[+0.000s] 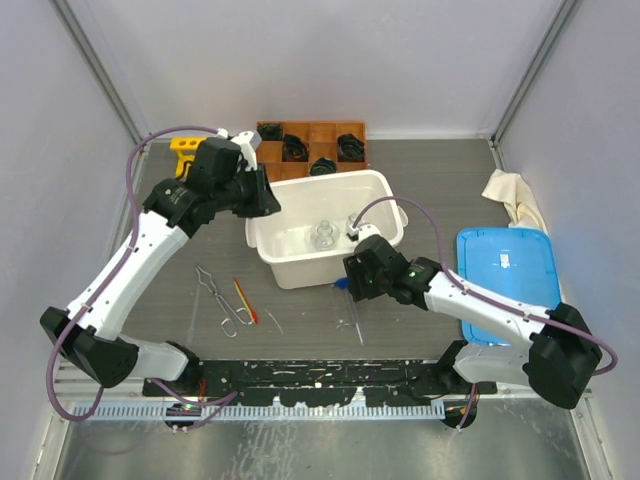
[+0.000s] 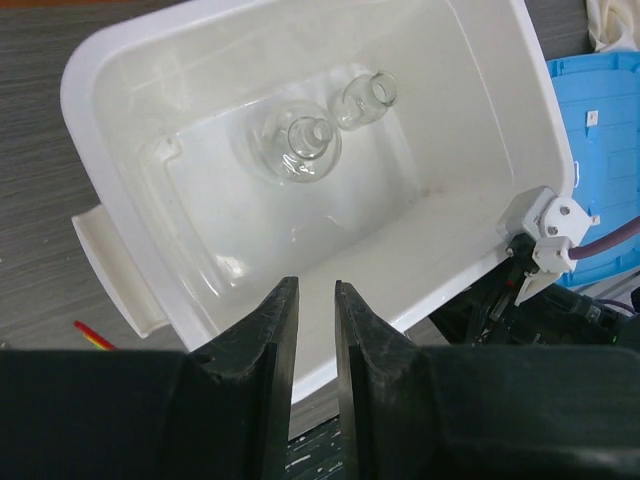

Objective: Organize the chemistry lab equipment
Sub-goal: Adjust the storage box at the center of the board.

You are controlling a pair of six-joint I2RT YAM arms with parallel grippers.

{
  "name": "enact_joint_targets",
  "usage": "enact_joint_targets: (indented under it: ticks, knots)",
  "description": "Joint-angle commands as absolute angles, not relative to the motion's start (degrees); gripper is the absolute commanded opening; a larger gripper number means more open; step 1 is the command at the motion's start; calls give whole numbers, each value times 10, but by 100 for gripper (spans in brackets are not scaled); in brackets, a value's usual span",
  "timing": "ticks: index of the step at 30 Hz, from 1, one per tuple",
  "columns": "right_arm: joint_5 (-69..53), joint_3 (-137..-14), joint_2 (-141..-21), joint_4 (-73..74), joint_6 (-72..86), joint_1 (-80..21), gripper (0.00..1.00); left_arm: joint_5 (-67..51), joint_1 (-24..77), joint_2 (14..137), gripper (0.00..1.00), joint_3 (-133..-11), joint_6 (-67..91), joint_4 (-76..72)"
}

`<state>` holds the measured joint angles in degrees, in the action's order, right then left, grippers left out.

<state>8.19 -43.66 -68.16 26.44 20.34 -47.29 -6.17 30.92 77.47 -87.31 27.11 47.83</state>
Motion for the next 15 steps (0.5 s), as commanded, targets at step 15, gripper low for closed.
enact_joint_targets:
  ticks: [15]
  knots:
    - [40,-498,-782,204,184,-477,54,-62,311,759,23,-874,253,445]
